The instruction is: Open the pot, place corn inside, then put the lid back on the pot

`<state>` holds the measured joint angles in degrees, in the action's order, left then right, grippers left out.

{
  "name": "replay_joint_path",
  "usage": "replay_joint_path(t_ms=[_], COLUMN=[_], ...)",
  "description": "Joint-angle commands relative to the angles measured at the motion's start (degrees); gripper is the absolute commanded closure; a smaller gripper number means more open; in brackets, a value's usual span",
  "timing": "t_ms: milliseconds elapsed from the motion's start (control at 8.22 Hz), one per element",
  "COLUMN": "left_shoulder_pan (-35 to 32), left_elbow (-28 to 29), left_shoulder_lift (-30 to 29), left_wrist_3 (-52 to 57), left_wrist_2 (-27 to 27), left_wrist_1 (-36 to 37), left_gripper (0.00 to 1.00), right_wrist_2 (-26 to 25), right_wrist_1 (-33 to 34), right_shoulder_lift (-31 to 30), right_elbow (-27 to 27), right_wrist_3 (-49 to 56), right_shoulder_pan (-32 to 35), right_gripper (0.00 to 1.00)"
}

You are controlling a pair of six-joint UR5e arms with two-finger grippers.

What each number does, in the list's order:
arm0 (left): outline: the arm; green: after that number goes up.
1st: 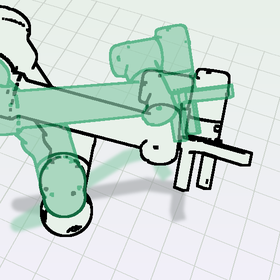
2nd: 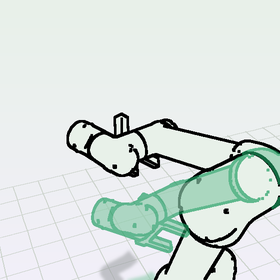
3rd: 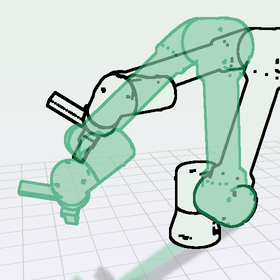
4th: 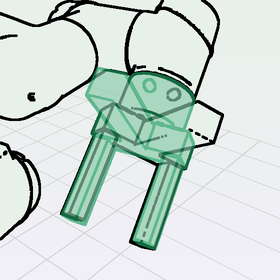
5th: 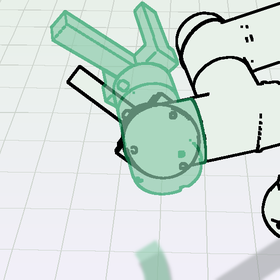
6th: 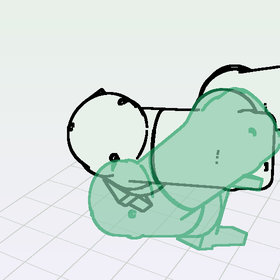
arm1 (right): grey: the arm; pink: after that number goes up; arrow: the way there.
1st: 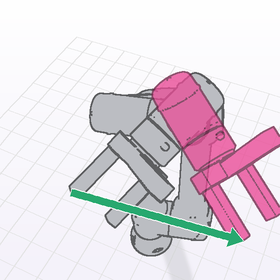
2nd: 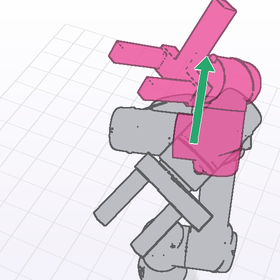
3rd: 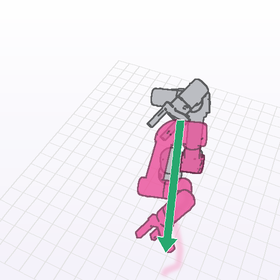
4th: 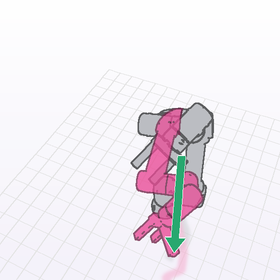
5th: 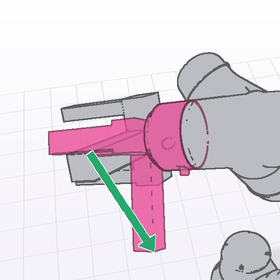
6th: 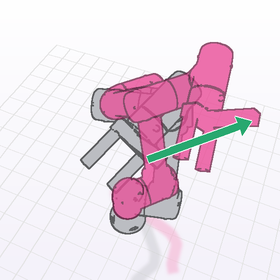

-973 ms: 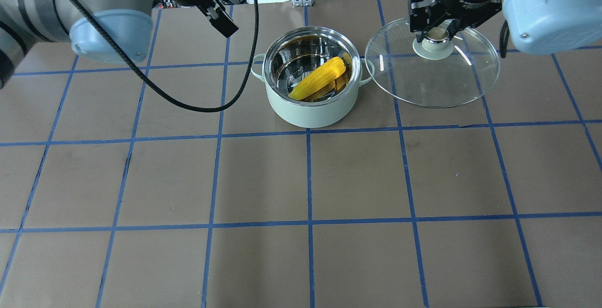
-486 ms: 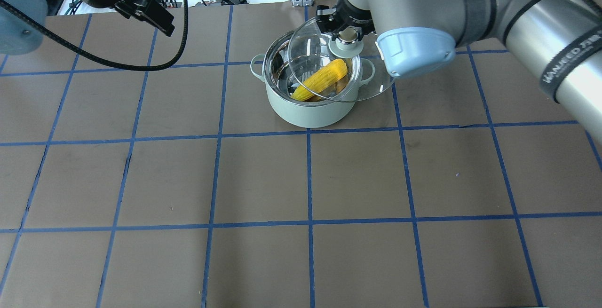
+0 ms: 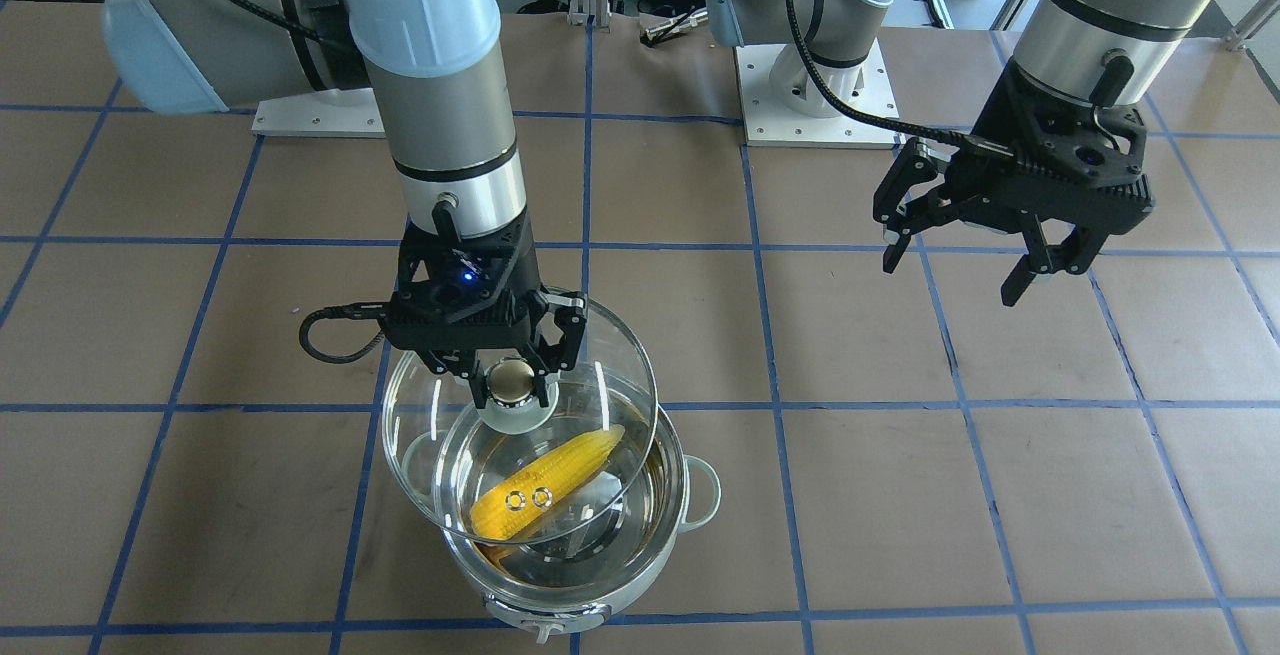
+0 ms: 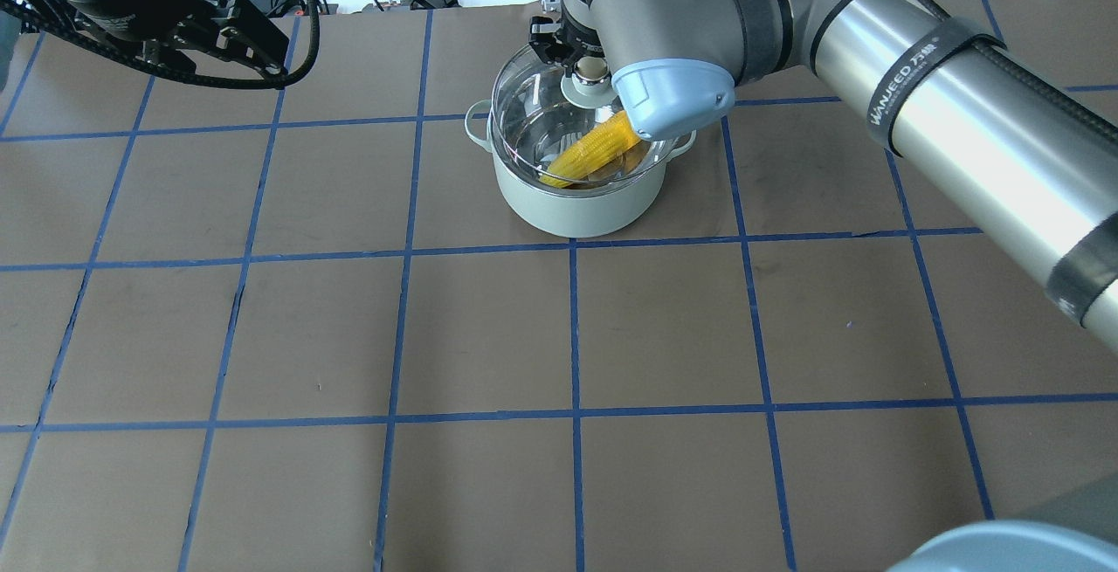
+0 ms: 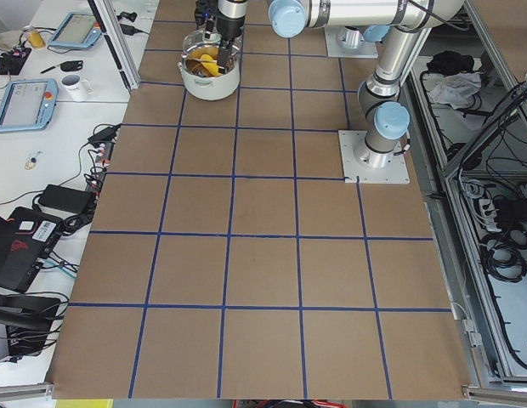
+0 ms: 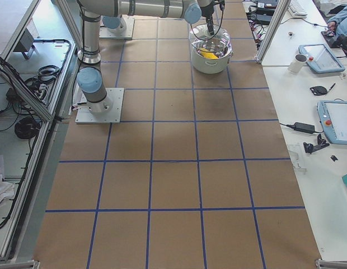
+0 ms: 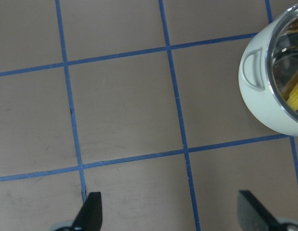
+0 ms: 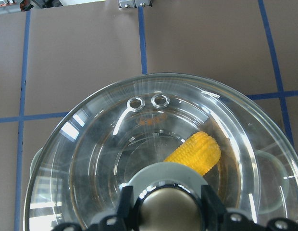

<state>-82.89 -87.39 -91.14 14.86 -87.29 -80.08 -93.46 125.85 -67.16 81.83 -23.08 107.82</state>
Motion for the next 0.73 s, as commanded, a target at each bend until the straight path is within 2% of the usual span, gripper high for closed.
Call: replay_joint_path(t_ms=[0,243,608], left_shoulder_pan=[-0.08,-0.25,-0.34], left_elbow=[-0.58,-0.76,-0.67], left_shoulder_lift=[0.35,0.09,0.61], left_wrist_3=[-2.38,-2.38,-2.38], left_wrist_2=[-4.30,-4.56,-4.56], left_wrist_1=[-0.70,-1.22,-5.08], left_gripper=[0.00,0.00,0.00], right_wrist_2=[-0.84,-1.02,-2.60], right_wrist_1=[-0.34,-0.26,-0.61], right_shoulder_lift=[2.64,5.18,5.19], right_elbow=[-2.98,-4.48,-4.40], right_wrist_3=[-2.93,-4.95,-4.35], right_shoulder_pan=[0.28,1.15,1.51], right_gripper=[0.71,0.72,0.73])
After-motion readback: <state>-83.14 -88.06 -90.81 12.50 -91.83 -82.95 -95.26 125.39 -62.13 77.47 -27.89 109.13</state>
